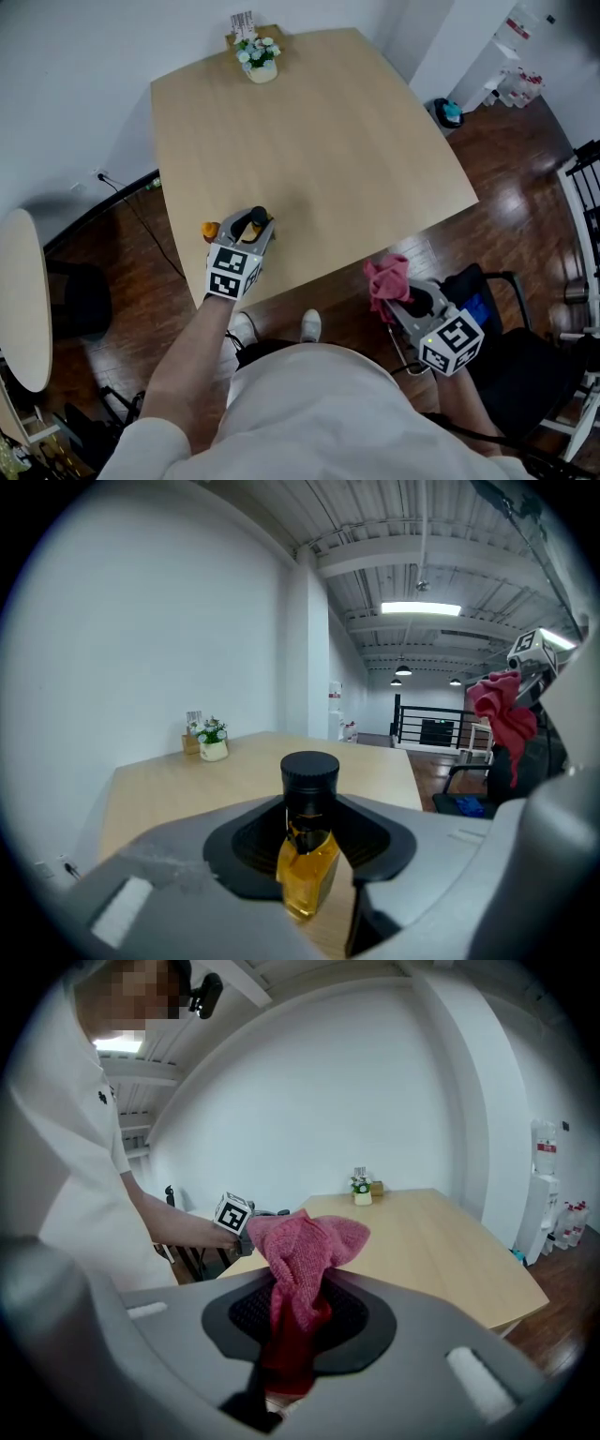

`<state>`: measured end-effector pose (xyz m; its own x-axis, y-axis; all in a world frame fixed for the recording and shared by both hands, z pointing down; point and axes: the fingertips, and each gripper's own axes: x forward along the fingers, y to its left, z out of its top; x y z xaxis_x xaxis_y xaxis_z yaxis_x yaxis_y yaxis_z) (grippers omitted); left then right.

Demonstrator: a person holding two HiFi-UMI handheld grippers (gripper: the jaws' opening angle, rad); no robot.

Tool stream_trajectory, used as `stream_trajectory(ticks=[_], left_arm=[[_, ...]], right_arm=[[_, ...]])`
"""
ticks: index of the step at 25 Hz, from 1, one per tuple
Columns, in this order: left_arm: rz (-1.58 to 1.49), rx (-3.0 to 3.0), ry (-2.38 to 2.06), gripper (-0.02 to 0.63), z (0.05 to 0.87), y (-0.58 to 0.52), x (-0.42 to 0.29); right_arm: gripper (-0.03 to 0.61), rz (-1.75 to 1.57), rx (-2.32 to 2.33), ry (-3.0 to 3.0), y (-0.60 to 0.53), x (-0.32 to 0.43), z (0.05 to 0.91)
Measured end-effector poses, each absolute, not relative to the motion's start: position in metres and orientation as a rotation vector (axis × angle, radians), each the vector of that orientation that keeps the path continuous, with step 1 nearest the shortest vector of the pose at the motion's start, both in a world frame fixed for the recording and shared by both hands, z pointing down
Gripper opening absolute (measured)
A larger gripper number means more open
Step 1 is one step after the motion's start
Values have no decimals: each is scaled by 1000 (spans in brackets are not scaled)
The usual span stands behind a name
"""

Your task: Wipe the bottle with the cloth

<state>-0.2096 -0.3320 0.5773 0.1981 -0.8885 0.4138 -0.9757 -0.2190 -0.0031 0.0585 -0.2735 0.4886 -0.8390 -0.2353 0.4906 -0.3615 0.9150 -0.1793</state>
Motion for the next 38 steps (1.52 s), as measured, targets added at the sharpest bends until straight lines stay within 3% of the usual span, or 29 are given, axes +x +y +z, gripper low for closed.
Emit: stream_trajectory(ticks=[9,14,22,30,38], left_arm=[[490,2217,-1897,213,537,-315,-215],[427,2207,-1969,209,493,-261,-199],[613,2118,-1858,178,506,-132,-183],[552,2183,-1743,169,504,-28,-207],[446,2324,-1634,160,477,139,-220]], right_arm=[[86,349,381,-2639,-268,46,488],[86,350,313,-2687,-263,38,489],[86,343,156,-2748,-228,3,501],[86,333,255,-2752,-136,-24,494],[86,431,438,-2789,35,-40,485]])
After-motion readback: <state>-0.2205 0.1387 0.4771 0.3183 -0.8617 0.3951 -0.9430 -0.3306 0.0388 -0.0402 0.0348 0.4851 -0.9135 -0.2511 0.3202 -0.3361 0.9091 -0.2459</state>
